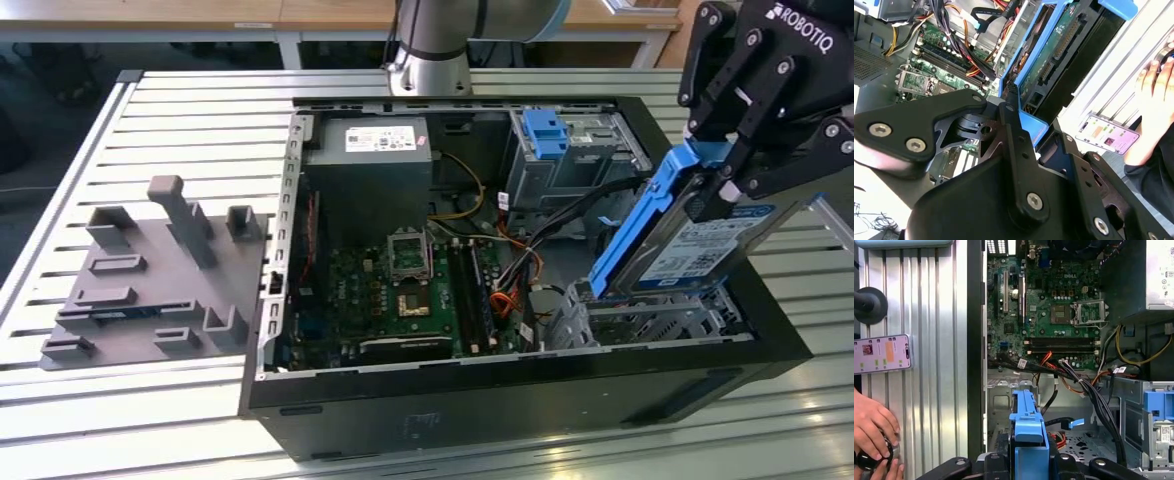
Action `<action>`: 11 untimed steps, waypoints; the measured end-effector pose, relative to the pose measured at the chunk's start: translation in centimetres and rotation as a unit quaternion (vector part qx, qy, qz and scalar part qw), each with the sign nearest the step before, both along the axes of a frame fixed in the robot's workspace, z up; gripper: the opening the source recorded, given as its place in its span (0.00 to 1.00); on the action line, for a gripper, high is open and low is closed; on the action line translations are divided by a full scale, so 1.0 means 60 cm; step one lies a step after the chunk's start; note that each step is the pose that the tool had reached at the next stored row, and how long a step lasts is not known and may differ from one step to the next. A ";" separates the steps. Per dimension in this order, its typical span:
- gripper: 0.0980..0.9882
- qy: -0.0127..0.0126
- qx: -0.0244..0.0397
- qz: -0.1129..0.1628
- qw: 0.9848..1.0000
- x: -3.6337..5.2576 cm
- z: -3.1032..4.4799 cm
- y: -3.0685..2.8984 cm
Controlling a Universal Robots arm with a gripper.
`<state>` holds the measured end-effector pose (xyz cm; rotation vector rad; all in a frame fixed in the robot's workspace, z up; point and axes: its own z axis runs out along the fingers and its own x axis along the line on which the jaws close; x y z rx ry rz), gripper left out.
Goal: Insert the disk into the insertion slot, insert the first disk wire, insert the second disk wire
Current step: 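Insert the disk into the insertion slot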
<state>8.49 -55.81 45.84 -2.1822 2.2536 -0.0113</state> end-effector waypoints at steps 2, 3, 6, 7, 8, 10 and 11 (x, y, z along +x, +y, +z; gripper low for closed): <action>0.30 0.000 0.000 0.000 1.000 -0.001 -0.003 0.0012; 0.30 0.000 0.000 0.000 1.000 -0.001 -0.004 0.0017; 0.30 0.000 0.000 0.000 1.000 -0.002 -0.011 0.0045; 0.30 0.000 0.000 0.000 1.000 -0.002 -0.013 0.0054; 0.30 0.000 0.000 0.000 1.000 -0.002 -0.014 0.0060; 0.30 0.000 0.000 0.000 1.000 -0.002 -0.017 0.0066; 0.30 0.000 0.000 0.000 1.000 -0.002 -0.018 0.0067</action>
